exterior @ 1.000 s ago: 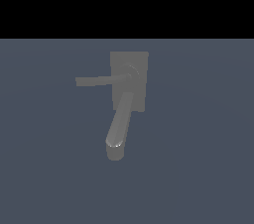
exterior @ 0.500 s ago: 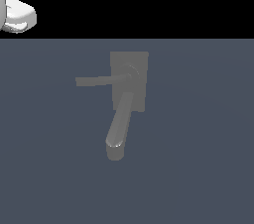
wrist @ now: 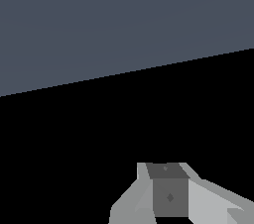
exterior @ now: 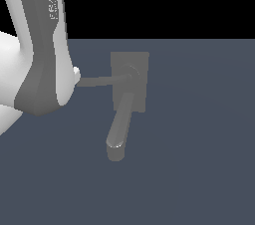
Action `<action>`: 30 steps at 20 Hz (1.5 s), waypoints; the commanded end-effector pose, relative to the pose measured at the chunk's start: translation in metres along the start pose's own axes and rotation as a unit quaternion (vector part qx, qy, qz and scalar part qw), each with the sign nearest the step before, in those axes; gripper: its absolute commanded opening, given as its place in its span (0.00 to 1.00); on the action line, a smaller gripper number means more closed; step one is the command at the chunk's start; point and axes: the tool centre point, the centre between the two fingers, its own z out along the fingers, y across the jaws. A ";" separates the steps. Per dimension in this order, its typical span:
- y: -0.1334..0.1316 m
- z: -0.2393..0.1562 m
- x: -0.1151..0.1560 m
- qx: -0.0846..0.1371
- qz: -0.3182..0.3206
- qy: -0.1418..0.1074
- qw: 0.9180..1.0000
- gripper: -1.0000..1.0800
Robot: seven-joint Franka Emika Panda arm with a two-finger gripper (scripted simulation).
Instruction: Turn on the faucet by rotating a designated handle.
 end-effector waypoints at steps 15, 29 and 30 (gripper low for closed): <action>-0.107 -0.021 0.090 0.066 -0.076 0.086 0.991 0.00; -0.120 -0.025 0.084 0.065 -0.108 0.081 0.989 0.00; -0.120 -0.025 0.084 0.065 -0.108 0.081 0.989 0.00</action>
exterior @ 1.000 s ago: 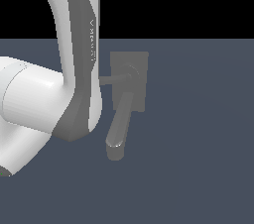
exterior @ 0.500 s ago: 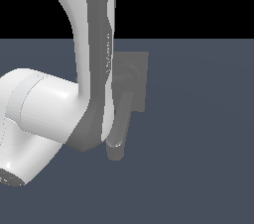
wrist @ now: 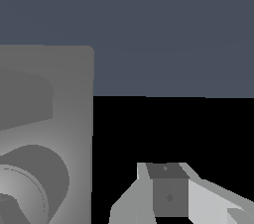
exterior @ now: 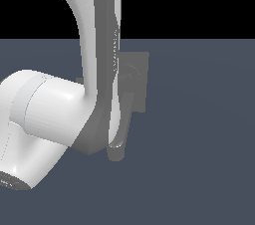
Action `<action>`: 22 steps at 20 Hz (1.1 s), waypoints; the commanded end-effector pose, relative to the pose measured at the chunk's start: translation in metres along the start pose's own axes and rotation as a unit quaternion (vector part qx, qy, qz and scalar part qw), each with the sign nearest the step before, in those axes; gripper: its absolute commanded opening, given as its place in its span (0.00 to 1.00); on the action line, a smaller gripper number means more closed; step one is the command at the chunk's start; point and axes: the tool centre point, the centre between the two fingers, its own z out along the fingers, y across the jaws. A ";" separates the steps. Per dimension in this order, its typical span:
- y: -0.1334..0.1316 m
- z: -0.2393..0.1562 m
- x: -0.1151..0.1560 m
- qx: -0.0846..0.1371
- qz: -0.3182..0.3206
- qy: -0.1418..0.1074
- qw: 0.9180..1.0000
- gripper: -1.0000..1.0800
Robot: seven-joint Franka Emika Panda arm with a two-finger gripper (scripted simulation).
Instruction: Turn on the faucet by rotating a designated handle.
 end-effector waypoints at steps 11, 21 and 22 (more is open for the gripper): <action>0.005 0.000 -0.042 0.000 0.000 0.000 1.000 0.00; 0.003 0.000 -0.065 0.002 -0.002 0.004 1.000 0.00; 0.002 0.000 -0.068 0.002 -0.002 0.003 1.000 0.00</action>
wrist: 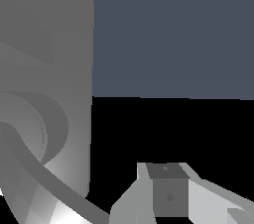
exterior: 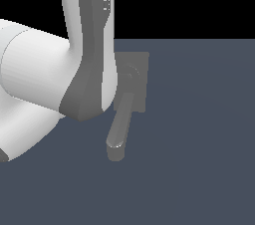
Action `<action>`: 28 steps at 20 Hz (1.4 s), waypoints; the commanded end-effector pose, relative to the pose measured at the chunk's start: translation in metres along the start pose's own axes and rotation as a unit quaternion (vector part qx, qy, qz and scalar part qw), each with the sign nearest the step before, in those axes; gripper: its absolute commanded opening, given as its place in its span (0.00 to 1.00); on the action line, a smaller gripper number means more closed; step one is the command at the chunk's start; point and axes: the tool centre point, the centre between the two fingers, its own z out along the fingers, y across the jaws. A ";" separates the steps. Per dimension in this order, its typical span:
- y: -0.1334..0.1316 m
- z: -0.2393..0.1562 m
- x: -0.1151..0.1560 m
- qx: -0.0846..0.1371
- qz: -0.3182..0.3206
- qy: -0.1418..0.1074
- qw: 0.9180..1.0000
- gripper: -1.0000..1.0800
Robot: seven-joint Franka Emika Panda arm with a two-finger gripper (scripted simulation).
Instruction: Turn on the faucet by rotating a designated handle.
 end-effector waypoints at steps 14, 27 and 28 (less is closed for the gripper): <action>-0.015 0.000 -0.057 -0.003 0.001 -0.007 1.000 0.00; -0.038 -0.001 -0.077 -0.002 0.000 -0.003 1.000 0.00; -0.041 -0.001 -0.080 -0.002 0.000 -0.003 1.000 0.00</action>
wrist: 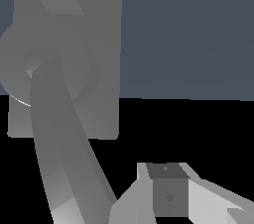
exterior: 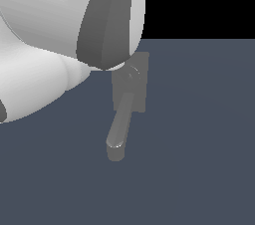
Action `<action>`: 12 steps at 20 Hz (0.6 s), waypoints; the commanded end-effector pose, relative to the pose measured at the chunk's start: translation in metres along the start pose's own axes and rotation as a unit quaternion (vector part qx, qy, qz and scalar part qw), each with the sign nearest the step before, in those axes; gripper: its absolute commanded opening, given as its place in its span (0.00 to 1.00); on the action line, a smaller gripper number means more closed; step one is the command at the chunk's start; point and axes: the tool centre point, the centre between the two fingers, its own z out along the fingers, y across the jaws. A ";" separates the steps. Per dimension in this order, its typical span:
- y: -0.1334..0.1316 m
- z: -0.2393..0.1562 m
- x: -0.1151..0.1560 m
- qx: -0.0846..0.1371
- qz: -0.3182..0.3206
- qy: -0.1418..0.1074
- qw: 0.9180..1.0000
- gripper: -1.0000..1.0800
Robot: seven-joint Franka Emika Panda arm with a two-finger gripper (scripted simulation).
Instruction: Turn on the faucet by rotating a designated handle.
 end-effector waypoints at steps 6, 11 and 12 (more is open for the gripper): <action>-0.020 0.003 -0.029 0.002 0.002 -0.012 1.000 0.00; -0.032 0.003 -0.042 0.001 0.002 -0.014 1.000 0.00; -0.034 0.003 -0.045 0.001 0.002 -0.014 1.000 0.00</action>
